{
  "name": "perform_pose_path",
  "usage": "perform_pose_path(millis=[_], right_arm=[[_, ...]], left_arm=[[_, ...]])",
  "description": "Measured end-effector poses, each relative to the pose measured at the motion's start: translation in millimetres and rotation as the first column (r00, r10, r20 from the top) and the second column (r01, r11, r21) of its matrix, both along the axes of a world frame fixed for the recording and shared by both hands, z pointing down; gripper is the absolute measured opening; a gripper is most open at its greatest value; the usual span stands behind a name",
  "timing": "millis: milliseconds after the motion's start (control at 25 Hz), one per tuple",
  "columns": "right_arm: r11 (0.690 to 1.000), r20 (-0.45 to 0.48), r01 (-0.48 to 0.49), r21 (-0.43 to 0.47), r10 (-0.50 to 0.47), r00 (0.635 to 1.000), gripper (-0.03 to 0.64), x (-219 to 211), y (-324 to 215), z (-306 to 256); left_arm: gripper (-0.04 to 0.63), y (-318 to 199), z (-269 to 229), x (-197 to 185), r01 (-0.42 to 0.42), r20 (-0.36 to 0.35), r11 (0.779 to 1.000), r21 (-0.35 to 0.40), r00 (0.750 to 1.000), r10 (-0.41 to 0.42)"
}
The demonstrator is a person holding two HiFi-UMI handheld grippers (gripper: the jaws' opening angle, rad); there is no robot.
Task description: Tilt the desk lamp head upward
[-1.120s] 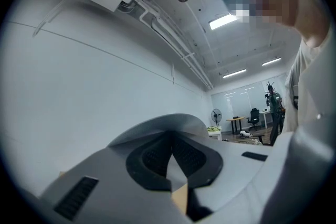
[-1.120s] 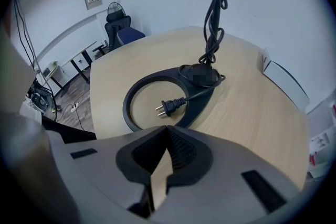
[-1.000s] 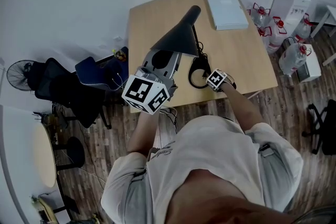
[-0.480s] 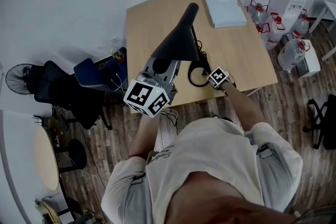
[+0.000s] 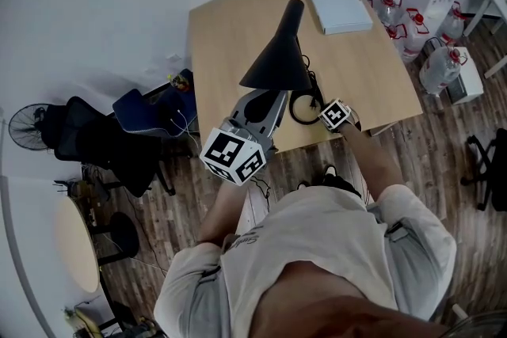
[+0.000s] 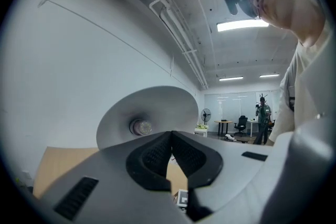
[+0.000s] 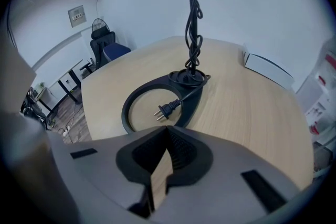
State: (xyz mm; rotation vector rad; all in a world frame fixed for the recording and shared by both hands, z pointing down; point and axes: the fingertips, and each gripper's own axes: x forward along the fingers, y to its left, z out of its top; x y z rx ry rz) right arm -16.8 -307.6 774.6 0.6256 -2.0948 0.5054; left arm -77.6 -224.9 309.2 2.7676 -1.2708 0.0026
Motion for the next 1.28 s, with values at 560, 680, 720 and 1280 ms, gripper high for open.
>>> perform_pose_path(millis=[560,680,720,1280], right_arm=[[0.977,0.126,-0.022,0.210,-0.005,0.992,-0.005,10,58,-98],[0.965,0.166,-0.054,0.256,0.011,0.986,-0.005,9,75,-126],[0.960,0.185,-0.070,0.271,0.019,0.983,-0.005,7,80,-136],[0.852,0.471,-0.246,0.463,-0.001,0.882,-0.005,18,116,-308]], left_arm=[[0.014,36,100,-30,-0.040,-0.005,0.980,-0.196,0.999,0.040],[0.014,41,113,-28,-0.055,-0.039,0.974,-0.221,0.998,0.048],[0.014,43,115,-27,-0.060,-0.044,0.973,-0.222,0.998,0.052],[0.014,65,92,0,-0.036,-0.001,0.990,-0.137,0.999,0.037]])
